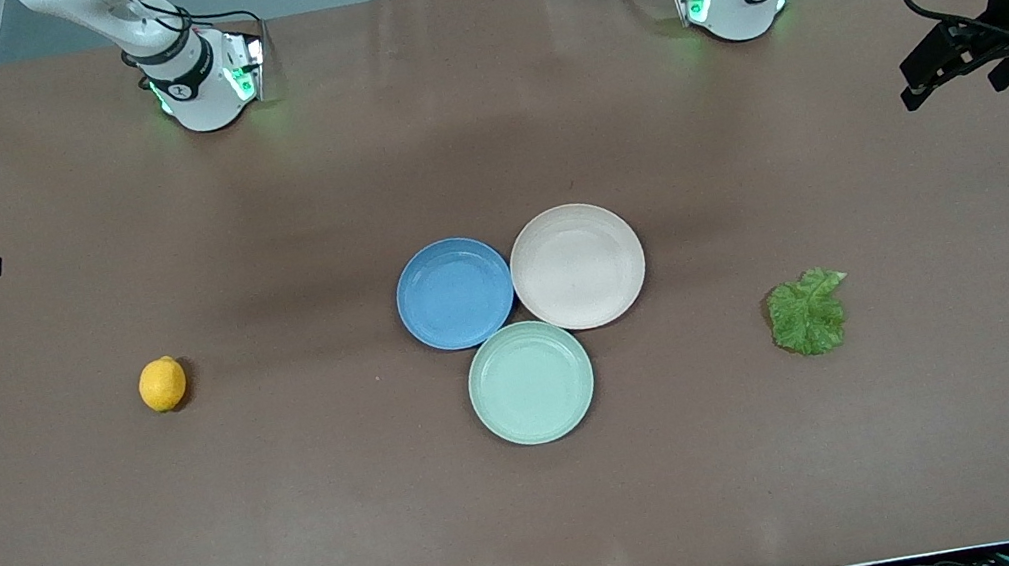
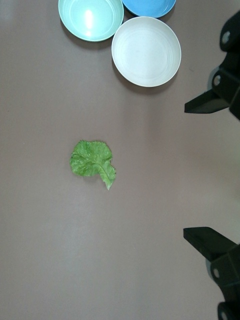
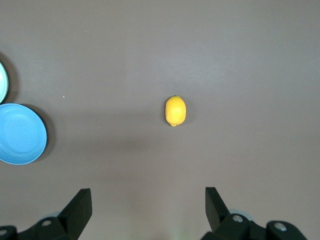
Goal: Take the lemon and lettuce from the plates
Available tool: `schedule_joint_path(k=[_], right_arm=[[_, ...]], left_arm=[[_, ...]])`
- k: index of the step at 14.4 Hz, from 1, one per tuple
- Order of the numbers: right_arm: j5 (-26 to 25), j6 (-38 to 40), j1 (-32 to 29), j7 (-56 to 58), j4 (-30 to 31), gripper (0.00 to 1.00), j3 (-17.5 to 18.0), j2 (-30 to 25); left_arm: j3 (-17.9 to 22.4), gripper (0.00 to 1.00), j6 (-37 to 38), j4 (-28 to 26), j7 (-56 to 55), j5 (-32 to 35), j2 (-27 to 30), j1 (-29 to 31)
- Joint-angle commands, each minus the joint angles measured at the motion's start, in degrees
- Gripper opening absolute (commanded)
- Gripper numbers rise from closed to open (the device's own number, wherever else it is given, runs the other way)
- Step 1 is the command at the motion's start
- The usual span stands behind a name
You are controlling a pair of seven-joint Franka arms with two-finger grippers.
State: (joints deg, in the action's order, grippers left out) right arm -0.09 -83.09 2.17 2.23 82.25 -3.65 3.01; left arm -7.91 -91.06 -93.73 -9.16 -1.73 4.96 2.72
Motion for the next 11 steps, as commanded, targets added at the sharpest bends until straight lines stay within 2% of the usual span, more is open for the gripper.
schedule_joint_path(k=[1,11], right_arm=[[0.0,0.4,0.0,-0.4,-1.0,1.00,0.1,0.4],[-0.2,0.2,0.0,-0.4,-0.9,1.00,0.1,0.5]], left_arm=[[-0.4,1.00,-0.6,-0.1,0.7,3.2,0.7,0.2],[0.0,1.00,-0.3,0.9,0.4,3.2,0.1,0.3]])
